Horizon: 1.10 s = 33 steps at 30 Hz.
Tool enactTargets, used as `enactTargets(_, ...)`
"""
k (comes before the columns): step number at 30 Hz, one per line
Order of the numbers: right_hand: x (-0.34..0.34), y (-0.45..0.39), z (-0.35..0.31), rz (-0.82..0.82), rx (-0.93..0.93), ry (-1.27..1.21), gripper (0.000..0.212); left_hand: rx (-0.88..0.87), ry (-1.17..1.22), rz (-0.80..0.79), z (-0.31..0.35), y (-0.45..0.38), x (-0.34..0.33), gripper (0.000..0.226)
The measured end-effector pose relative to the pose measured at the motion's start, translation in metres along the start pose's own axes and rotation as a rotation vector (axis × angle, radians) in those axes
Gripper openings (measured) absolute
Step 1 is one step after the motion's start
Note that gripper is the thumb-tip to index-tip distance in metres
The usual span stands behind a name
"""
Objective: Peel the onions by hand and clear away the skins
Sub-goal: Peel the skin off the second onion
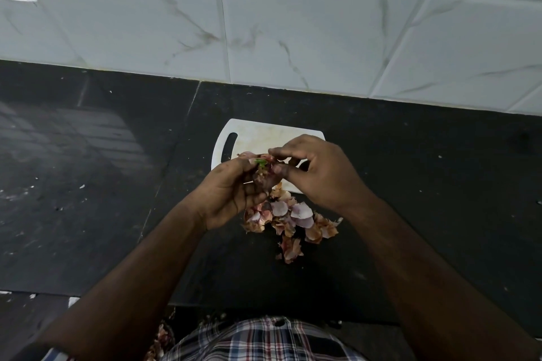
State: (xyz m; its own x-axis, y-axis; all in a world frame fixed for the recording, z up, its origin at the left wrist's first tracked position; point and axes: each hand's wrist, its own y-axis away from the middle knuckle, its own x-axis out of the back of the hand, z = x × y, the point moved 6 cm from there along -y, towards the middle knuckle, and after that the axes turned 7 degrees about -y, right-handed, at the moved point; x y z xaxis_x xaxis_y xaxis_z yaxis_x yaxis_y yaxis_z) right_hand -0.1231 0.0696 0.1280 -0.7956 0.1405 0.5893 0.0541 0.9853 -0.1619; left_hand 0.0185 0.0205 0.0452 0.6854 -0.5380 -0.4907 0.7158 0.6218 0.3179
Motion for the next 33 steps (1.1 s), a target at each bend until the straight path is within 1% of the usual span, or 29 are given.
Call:
enactTargets(4, 0.001, -0.002, -0.004, -0.044, 0.057, 0.072, 0.022, 0.006, -0.096, 0.042, -0.003, 0.0, 0.003, 0.042)
enactTargets(8, 0.0, 0.0, -0.006, -0.049, 0.087, 0.1, 0.024, 0.004, -0.147, 0.034, -0.005, 0.0, 0.002, 0.027)
enactTargets(12, 0.0, 0.0, -0.003, -0.002, 0.077, 0.087, 0.022, -0.011, -0.163, 0.042, -0.002, 0.001, 0.001, 0.034)
enactTargets(16, 0.001, 0.0, 0.003, 0.065, 0.024, 0.107, 0.02, -0.06, -0.154, 0.006, -0.002, -0.001, 0.0, 0.056)
enactTargets(17, 0.001, 0.0, 0.005, 0.064, 0.012, 0.101, 0.02, -0.067, -0.155, 0.002, -0.002, -0.001, 0.0, 0.056)
enactTargets(19, 0.0, 0.0, 0.007, 0.036, -0.006, 0.064, 0.023, -0.082, -0.177, 0.007, 0.0, 0.0, 0.0, 0.048)
enactTargets(22, -0.002, -0.002, 0.009, -0.008, -0.008, 0.027, 0.03, -0.103, -0.287, 0.002, 0.005, -0.001, -0.001, 0.048)
enactTargets(24, -0.004, -0.005, 0.009, -0.001, -0.008, 0.04, 0.024, -0.119, -0.372, 0.015, 0.007, -0.003, 0.001, 0.046)
enactTargets(26, -0.005, -0.006, 0.009, 0.066, 0.006, 0.072, 0.017, -0.137, -0.423, 0.035, 0.009, -0.004, 0.0, 0.045)
enactTargets(28, -0.006, -0.006, 0.009, 0.176, 0.02, 0.097, 0.017, -0.161, -0.426, 0.055, 0.012, -0.004, -0.004, 0.043)
enactTargets(30, -0.007, -0.004, 0.012, 0.28, 0.026, 0.109, 0.017, -0.182, -0.426, 0.091, 0.014, -0.005, -0.006, 0.037)
enactTargets(33, -0.01, -0.003, 0.024, 0.373, -0.072, 0.001, 0.011, -0.222, -0.478, 0.13, 0.014, -0.004, -0.01, 0.034)
